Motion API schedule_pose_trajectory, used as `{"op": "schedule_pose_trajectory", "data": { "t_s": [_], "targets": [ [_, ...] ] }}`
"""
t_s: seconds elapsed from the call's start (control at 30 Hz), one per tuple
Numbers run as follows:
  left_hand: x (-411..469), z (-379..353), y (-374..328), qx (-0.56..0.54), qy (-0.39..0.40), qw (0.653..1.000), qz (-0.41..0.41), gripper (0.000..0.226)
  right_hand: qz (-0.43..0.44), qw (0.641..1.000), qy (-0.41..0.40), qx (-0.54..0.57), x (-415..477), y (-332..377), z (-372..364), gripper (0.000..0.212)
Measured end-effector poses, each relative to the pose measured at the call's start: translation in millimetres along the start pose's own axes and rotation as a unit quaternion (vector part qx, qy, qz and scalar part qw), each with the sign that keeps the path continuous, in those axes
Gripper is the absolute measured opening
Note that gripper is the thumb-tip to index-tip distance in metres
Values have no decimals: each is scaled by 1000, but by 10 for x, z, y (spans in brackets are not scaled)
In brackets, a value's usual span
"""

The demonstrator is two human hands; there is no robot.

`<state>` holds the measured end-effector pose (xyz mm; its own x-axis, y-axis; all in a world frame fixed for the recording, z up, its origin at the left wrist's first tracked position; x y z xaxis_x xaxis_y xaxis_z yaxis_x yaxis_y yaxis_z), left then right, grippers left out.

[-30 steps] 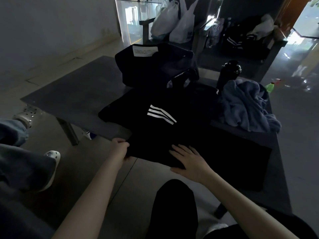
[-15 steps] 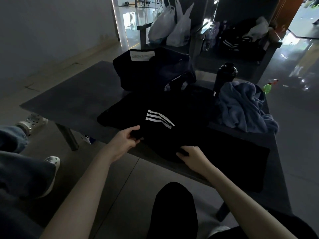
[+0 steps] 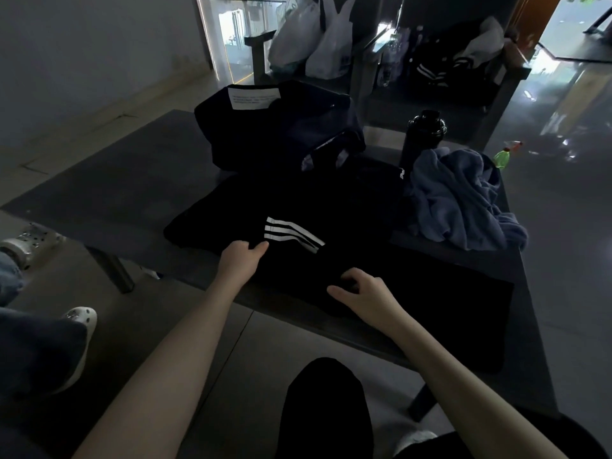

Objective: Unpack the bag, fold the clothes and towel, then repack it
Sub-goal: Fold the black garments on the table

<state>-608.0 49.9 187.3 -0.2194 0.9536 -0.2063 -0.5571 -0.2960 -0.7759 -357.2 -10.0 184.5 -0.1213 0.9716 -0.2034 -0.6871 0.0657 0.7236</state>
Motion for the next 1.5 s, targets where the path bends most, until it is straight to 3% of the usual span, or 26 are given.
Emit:
{"op": "schedule_pose_trajectory", "data": {
  "t_s": [0.13,0.23,0.3,0.37,0.43,0.5,0.63,0.7,0.8,0.9,1.03,1.13,1.23,1.33,1.43,1.5],
  "targets": [
    [57,-55,5,121,-32,992,33,39,31,996,-17,-81,-96,-60,-25,39],
    [64,-57,-70,160,-54,985,33,37,61,966,-6,-252,-164,-47,-90,61],
    [75,-62,-110,166,-59,984,11,39,82,943,-11,-322,-171,-46,-132,50],
    [81,-39,-147,182,-65,981,-18,42,87,958,-20,-273,-136,-60,-68,35],
    [96,-2,-177,211,-75,974,-46,46,25,993,12,-117,-74,-102,84,33],
    [113,17,-189,235,-80,967,-59,49,-41,998,47,-24,-36,-120,189,37],
    [61,-43,-201,305,-93,943,-93,48,-27,996,21,-84,17,-113,117,33],
    [-27,-66,-215,359,-144,914,-120,41,-13,991,-32,-126,8,-141,89,27],
    [-273,-237,-242,388,-202,868,-234,32,45,979,-111,-164,-56,-205,46,25],
    [-586,-641,-257,356,-115,856,-356,48,84,970,-115,-197,-97,-239,-36,28],
    [-650,-1020,-65,372,75,896,-230,60,145,941,-160,-261,-214,-265,22,30],
    [-639,-1045,-22,386,91,891,-220,64,105,925,-109,-348,-327,-467,45,42],
    [-638,-1006,-90,376,115,896,-206,61,90,935,-40,-340,-431,-647,89,56],
    [-643,-1011,-207,350,126,911,-179,57,91,943,-79,-309,-536,-713,217,65],
    [-670,-1106,-272,360,111,911,-166,59,-29,937,-224,-265,-728,-908,462,50],
    [-700,-1175,-264,387,84,902,-172,60,-160,926,-251,-231,-850,-1084,635,52]
  ]
}}
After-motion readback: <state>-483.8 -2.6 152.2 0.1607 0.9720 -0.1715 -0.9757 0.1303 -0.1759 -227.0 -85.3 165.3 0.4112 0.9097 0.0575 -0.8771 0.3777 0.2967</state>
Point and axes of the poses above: each hand's wrist, its own x-axis towards the middle knuckle, its own z-axis out of the back of the hand, y = z × x, the point moved 3 cm from there along x, towards the middle knuckle, and after that the axes turned 1 degree about -x, right-handed, at the moved point
